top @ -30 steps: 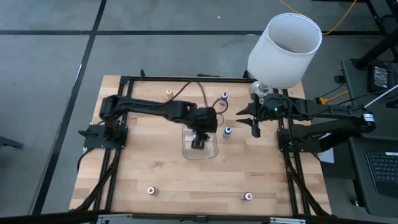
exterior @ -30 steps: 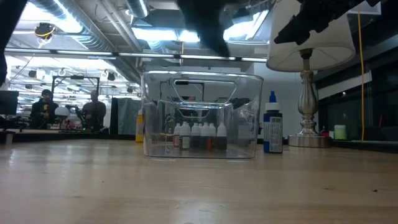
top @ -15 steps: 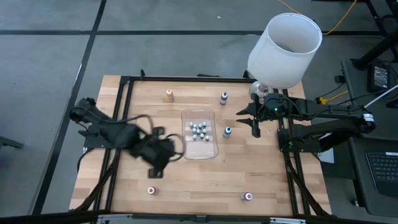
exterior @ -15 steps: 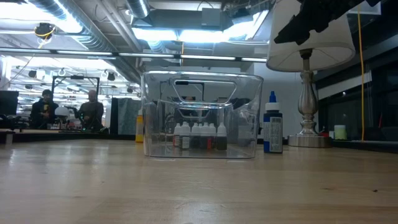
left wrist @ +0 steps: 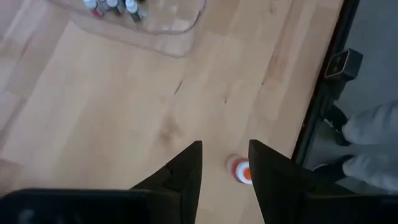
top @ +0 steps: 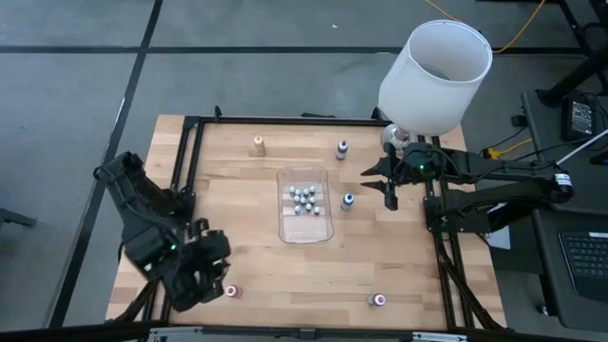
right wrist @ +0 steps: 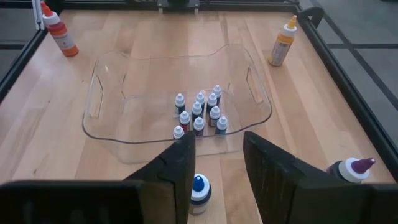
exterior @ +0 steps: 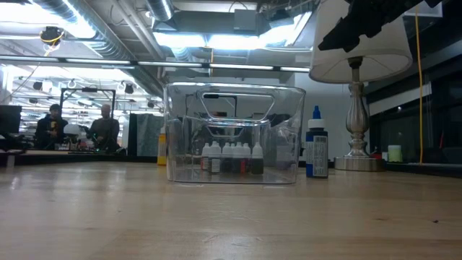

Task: Pick & Place food coloring
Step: Put the large red food coloring into the transparent bin

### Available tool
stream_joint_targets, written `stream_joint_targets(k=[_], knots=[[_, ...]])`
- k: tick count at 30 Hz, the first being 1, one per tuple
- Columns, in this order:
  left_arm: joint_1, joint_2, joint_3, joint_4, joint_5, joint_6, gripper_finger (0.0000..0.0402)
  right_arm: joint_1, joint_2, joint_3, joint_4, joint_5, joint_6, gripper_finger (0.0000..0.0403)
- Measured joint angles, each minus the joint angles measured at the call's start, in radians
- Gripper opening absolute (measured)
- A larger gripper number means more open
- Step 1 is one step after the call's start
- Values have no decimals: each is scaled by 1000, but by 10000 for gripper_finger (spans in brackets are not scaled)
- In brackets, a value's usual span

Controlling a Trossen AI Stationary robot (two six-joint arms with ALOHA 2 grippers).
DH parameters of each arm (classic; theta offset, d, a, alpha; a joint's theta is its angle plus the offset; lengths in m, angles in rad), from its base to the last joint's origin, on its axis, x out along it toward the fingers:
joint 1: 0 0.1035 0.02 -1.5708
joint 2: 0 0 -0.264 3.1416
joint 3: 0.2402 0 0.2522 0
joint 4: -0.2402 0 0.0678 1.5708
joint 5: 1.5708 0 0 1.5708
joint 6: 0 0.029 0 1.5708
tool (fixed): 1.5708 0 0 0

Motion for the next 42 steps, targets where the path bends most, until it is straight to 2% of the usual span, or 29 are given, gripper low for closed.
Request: stream_joint_targets(k=[4, 8, 13, 17, 21, 24, 32, 42], knots=[[-68, 0, -64, 25, 5, -117, 139, 0, 0, 0, 0, 0, 0, 138], [-133, 1, -175, 120, 32, -132, 165, 0, 0, 0, 0, 0, 0, 138], [-176, 1, -340, 255, 40, -54, 200, 0, 0, 0, 0, 0, 0, 138], [-186, 1, -484, 456, 50, 74, 222, 0, 0, 0, 0, 0, 0, 138], [-181, 1, -609, 667, 58, 202, 230, 0, 0, 0, 0, 0, 0, 138], [-168, 1, -678, 755, 57, 255, 229, 0, 0, 0, 0, 0, 0, 138], [-134, 2, -771, 968, 90, 407, 228, 0, 0, 0, 0, 0, 0, 138], [-71, 2, -771, 978, 129, 506, 226, 0, 0, 0, 0, 0, 0, 138]])
